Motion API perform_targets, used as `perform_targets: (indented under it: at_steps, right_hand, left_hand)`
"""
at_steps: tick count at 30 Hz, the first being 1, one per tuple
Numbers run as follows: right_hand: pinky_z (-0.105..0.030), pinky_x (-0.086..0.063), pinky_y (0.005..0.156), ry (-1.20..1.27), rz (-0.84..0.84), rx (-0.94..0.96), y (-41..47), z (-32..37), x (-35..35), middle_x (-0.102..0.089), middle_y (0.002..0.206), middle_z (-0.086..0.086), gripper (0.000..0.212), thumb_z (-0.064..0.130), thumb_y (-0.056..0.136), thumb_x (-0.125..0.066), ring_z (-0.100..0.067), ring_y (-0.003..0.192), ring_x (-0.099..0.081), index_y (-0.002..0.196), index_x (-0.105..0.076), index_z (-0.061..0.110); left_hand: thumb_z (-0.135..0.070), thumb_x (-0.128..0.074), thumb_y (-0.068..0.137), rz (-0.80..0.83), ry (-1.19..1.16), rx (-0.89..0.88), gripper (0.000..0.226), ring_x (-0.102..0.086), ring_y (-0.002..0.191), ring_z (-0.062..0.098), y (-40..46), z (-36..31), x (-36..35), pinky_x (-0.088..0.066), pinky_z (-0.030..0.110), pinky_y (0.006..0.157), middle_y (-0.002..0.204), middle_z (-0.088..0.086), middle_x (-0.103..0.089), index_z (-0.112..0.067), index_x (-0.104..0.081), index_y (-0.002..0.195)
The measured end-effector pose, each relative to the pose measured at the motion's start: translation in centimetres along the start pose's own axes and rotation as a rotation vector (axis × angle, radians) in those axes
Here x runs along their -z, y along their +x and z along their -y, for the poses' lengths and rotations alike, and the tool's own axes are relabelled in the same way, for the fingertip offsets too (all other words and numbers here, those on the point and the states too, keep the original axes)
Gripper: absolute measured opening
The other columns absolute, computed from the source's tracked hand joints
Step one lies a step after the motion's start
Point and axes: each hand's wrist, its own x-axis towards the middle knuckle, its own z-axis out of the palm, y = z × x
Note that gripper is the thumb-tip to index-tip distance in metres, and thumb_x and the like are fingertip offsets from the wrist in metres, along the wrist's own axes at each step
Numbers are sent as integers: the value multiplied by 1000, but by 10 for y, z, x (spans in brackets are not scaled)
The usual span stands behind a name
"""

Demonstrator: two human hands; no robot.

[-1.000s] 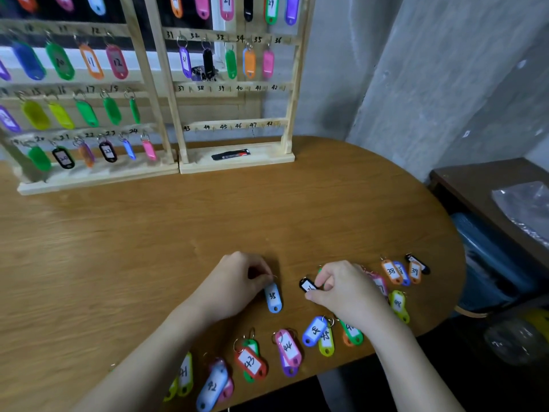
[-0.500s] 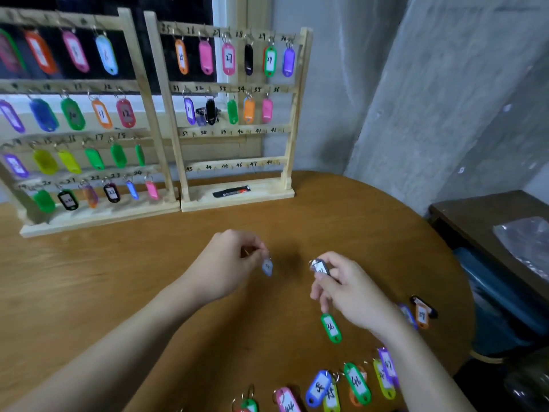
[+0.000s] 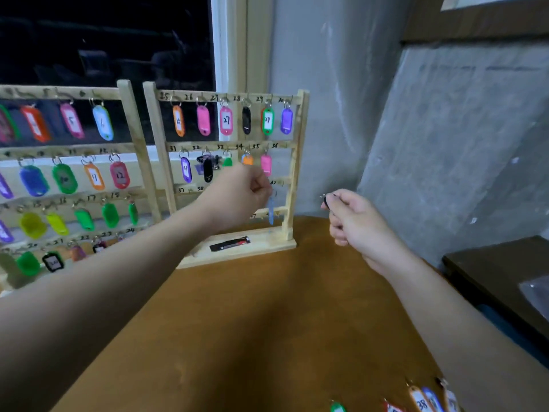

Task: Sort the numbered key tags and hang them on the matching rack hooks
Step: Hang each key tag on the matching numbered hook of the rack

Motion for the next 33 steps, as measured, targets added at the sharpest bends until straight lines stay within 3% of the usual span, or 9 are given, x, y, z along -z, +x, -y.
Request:
perform_targets:
  at_steps: [4, 8, 12, 14, 17, 20, 24, 29, 33]
  right_hand:
    - [-22, -22, 44, -1, 19, 47, 28, 7, -14, -31, 50, 11, 29, 21, 110, -42, -10, 43, -28, 86, -56, 13]
    - [-20, -26, 42, -7, -8, 79, 62, 9, -27, -32, 45, 15, 31, 19, 109, -43, -6, 39, -28, 82, -56, 14]
    - [-30, -33, 53, -125, -66, 149, 101, 17, -35, -46, 46, 18, 29, 26, 105, -48, -9, 48, -40, 81, -62, 20]
    - [-35, -36, 61, -175, -103, 185, 118, 22, -39, -55, 53, 21, 28, 26, 103, -49, -13, 55, -44, 80, -64, 23]
    - [-29, -38, 61, -250, -150, 215, 135, 29, -44, -65, 73, 12, 28, 23, 104, -49, -15, 58, -48, 80, -64, 24]
    - [-25, -33, 53, -321, -173, 226, 141, 33, -47, -54, 66, 12, 28, 22, 105, -48, -12, 55, -47, 82, -64, 20]
    - [-24, -35, 50, -377, -167, 223, 143, 29, -49, -61, 75, 5, 26, 24, 106, -47, -12, 60, -50, 92, -68, 18]
    - [-11, -35, 51, -430, -166, 222, 141, 21, -48, -59, 83, 13, 24, 24, 106, -48, 0, 71, -52, 92, -67, 19]
    - [-8, -32, 45, -411, -185, 229, 140, 20, -48, -60, 79, 10, 25, 22, 105, -49, -3, 68, -52, 87, -65, 19]
  left_hand:
    - [-8, -58, 92, -57, 57, 2, 17, -67, 72, 21, 37, 3, 7, -54, 32, 69, 78, 8, -74, -5, -72, 83]
    - [-12, -55, 100, -110, -28, 86, 21, -62, 50, 6, 64, 7, 10, -46, 20, 46, 77, 4, -74, -4, -69, 88]
    - [-15, -51, 103, -105, -61, 115, 24, -62, 41, 11, 80, 9, 9, -38, 15, 36, 71, 2, -73, -12, -63, 83]
    - [-17, -50, 103, -111, -2, 110, 23, -63, 41, 16, 86, 9, 9, -38, 17, 39, 67, 1, -73, -11, -62, 84]
    - [-17, -46, 102, -113, 76, 88, 24, -65, 45, 22, 92, 10, 11, -39, 19, 41, 64, 2, -72, -10, -62, 85]
    - [-22, -47, 102, -129, 173, 71, 25, -67, 51, 24, 96, 11, 11, -51, 25, 48, 65, 2, -72, -13, -64, 86]
    - [-23, -51, 100, -109, 241, 92, 21, -68, 59, 28, 102, 12, 7, -60, 39, 65, 70, 4, -73, -15, -67, 88]
    - [-22, -49, 99, -100, 262, 95, 26, -67, 56, 31, 102, 14, 2, -61, 43, 65, 68, 6, -72, -12, -67, 84]
    - [-23, -46, 99, -158, 241, 93, 27, -67, 59, 34, 101, 15, 0, -60, 44, 66, 71, 8, -71, -12, -67, 86]
